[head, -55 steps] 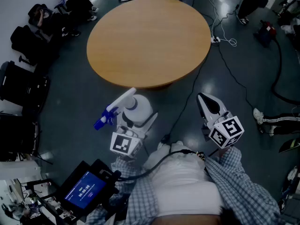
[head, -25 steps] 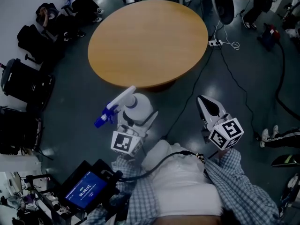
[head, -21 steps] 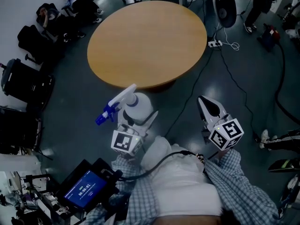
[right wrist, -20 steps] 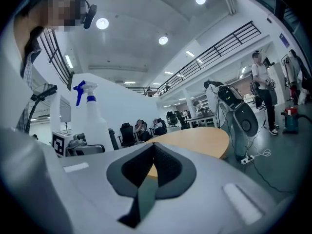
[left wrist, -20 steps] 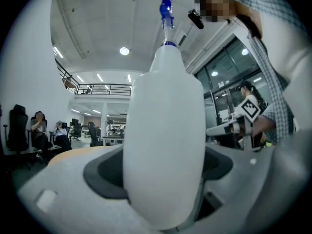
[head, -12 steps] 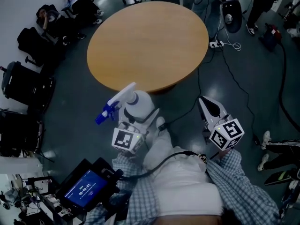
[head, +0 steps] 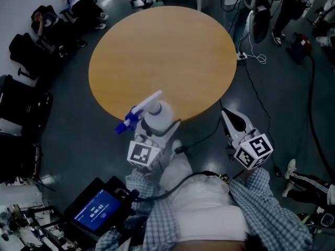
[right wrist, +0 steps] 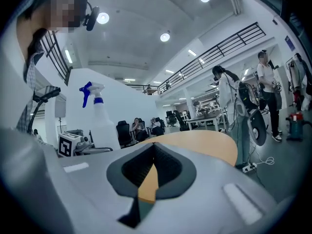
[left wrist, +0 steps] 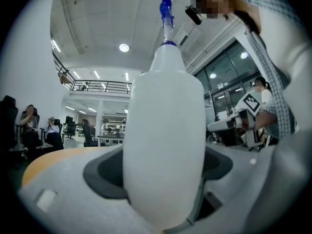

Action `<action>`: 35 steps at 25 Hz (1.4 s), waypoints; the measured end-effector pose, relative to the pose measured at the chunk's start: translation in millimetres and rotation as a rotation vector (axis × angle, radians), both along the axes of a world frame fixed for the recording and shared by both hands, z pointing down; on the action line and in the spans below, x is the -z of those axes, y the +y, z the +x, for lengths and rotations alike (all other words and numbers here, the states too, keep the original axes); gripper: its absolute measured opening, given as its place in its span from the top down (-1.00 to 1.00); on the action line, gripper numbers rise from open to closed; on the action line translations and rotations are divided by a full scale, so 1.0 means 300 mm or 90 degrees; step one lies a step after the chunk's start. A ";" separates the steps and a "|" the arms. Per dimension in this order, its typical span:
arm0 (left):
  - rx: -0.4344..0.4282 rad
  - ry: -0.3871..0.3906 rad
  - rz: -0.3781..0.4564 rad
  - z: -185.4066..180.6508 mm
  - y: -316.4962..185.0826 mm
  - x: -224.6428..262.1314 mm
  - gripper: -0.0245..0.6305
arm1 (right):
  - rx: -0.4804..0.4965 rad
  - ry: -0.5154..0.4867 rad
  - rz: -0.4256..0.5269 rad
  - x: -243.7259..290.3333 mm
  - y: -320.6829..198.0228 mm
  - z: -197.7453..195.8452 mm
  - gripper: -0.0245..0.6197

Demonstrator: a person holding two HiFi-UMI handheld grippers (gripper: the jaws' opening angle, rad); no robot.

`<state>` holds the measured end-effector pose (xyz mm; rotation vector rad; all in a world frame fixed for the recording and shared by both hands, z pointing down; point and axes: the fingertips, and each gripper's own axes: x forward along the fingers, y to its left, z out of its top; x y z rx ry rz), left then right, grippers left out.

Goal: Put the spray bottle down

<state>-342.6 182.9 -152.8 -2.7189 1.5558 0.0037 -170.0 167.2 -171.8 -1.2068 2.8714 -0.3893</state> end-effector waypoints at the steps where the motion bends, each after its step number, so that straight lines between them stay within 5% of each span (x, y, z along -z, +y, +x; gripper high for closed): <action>1: 0.000 0.001 -0.001 -0.008 -0.050 -0.012 -0.35 | 0.003 0.005 -0.002 -0.009 -0.042 -0.012 0.91; 19: -0.044 0.032 0.011 -0.056 -0.724 -0.205 -0.36 | 0.016 0.053 -0.054 -0.150 -0.556 -0.166 0.91; 35: -0.050 0.024 -0.051 -0.086 -0.975 -0.418 -0.35 | 0.008 0.091 -0.109 -0.244 -0.733 -0.181 0.91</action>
